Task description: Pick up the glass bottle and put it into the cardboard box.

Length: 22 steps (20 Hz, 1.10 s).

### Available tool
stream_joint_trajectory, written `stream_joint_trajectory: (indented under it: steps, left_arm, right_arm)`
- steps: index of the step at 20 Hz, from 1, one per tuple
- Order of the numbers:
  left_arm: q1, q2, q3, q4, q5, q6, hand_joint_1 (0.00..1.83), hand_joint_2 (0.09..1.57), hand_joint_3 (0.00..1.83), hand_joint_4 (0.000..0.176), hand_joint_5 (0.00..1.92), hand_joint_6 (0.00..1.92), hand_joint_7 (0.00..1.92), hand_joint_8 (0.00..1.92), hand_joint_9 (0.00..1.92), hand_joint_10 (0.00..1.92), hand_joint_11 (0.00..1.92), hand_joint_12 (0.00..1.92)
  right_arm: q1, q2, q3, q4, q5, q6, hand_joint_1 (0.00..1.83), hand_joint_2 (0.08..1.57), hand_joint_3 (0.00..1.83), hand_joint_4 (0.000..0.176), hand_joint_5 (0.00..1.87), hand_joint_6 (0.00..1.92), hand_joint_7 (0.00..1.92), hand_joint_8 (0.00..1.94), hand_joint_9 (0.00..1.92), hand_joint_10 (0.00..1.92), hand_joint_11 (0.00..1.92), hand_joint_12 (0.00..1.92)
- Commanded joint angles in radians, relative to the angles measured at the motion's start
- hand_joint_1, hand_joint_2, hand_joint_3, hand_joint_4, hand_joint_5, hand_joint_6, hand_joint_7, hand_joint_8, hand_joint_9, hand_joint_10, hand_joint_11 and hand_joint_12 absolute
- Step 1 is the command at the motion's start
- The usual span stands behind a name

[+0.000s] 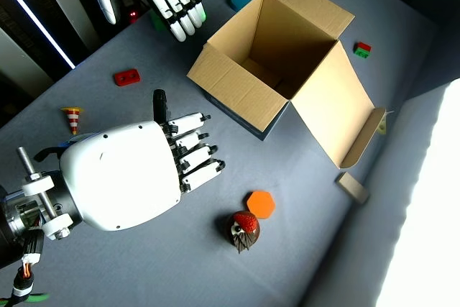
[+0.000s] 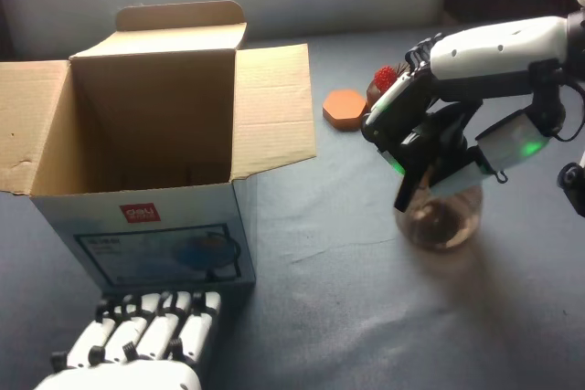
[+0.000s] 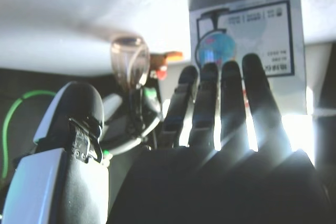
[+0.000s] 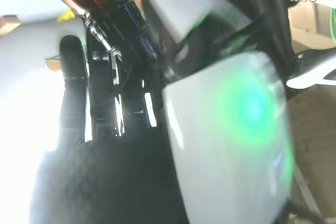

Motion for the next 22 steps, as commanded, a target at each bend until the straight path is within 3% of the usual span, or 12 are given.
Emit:
stream_joint_trajectory:
  steps: [1, 11, 14, 22]
  left_arm:
    - [0.001, -0.006, 0.004, 0.091, -0.067, -0.005, 0.06, 1.21, 0.0, 0.0, 0.06, 0.0, 0.06, 0.0, 0.04, 0.01, 0.0, 0.3]
    - [0.074, -0.025, 0.039, 0.152, -0.095, -0.055, 0.04, 1.21, 0.0, 0.0, 0.06, 0.0, 0.06, 0.0, 0.04, 0.0, 0.0, 0.26]
    - [0.086, -0.037, 0.049, 0.177, -0.111, -0.072, 0.05, 1.21, 0.0, 0.0, 0.06, 0.0, 0.06, 0.0, 0.04, 0.0, 0.0, 0.26]
    - [0.129, -0.057, 0.092, 0.235, -0.111, -0.112, 0.05, 1.21, 0.0, 0.0, 0.06, 0.0, 0.05, 0.0, 0.03, 0.0, 0.0, 0.23]
  right_arm:
    - [0.009, 0.008, 0.001, 0.079, 0.039, 0.003, 1.35, 1.18, 0.03, 0.0, 0.65, 1.44, 0.89, 1.12, 0.83, 1.34, 0.76, 1.67]
    - [0.058, 0.084, -0.04, 0.085, 0.058, 0.019, 1.36, 1.17, 0.0, 0.0, 0.68, 1.36, 0.9, 1.05, 0.93, 1.3, 0.8, 1.6]
    - [0.11, 0.096, -0.026, 0.07, 0.108, 0.057, 1.36, 1.17, 0.0, 0.0, 0.67, 1.38, 0.89, 1.06, 0.93, 1.31, 0.81, 1.61]
    - [0.265, 0.073, 0.027, 0.019, 0.104, 0.054, 1.36, 1.17, 0.0, 0.0, 0.67, 1.38, 0.89, 1.07, 0.93, 1.31, 0.85, 1.61]
